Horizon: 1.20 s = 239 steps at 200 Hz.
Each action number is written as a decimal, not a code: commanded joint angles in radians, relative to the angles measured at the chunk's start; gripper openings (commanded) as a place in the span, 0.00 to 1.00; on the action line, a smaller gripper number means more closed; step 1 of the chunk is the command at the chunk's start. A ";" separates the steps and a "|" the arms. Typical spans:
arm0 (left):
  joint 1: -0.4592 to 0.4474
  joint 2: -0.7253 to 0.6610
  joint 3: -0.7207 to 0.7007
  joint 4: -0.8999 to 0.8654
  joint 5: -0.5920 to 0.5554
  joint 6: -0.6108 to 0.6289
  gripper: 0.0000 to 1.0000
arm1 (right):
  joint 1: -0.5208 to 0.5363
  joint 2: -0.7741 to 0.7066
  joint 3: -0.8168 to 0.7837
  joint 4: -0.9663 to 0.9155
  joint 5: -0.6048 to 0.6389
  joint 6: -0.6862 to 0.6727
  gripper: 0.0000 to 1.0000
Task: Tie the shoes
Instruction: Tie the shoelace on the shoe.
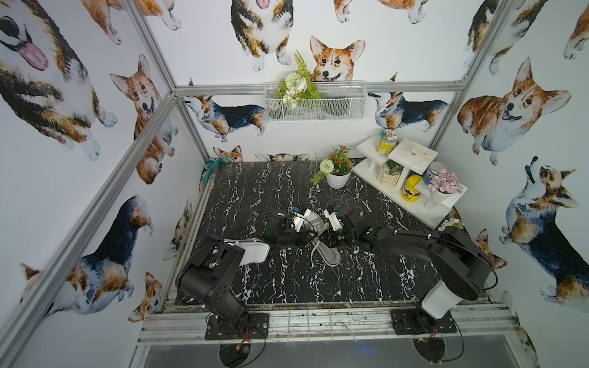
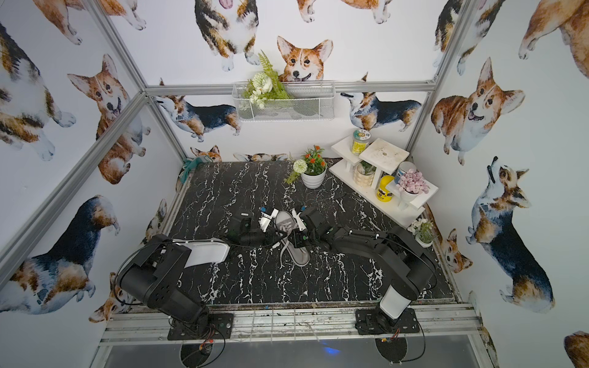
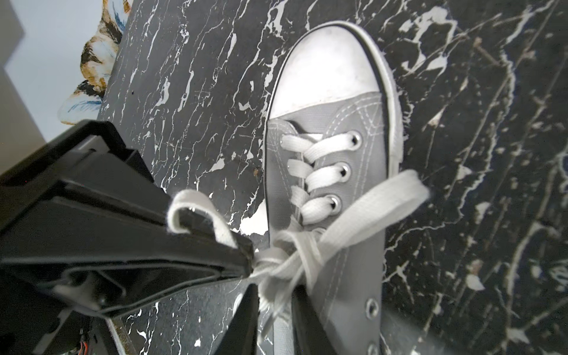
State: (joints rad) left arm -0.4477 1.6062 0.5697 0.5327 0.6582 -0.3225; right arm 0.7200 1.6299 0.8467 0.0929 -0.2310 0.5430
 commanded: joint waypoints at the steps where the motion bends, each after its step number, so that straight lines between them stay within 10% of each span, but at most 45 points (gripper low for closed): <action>1: -0.001 -0.006 0.004 0.007 0.005 0.009 0.00 | 0.004 -0.010 -0.001 -0.017 0.032 0.011 0.19; 239: 0.000 0.004 0.009 0.013 -0.003 0.001 0.00 | 0.032 -0.159 -0.129 0.046 -0.216 0.038 0.08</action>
State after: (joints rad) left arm -0.4477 1.6066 0.5732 0.5331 0.6540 -0.3237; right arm 0.7414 1.4643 0.7197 0.0814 -0.3965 0.5667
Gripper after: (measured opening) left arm 0.073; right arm 0.080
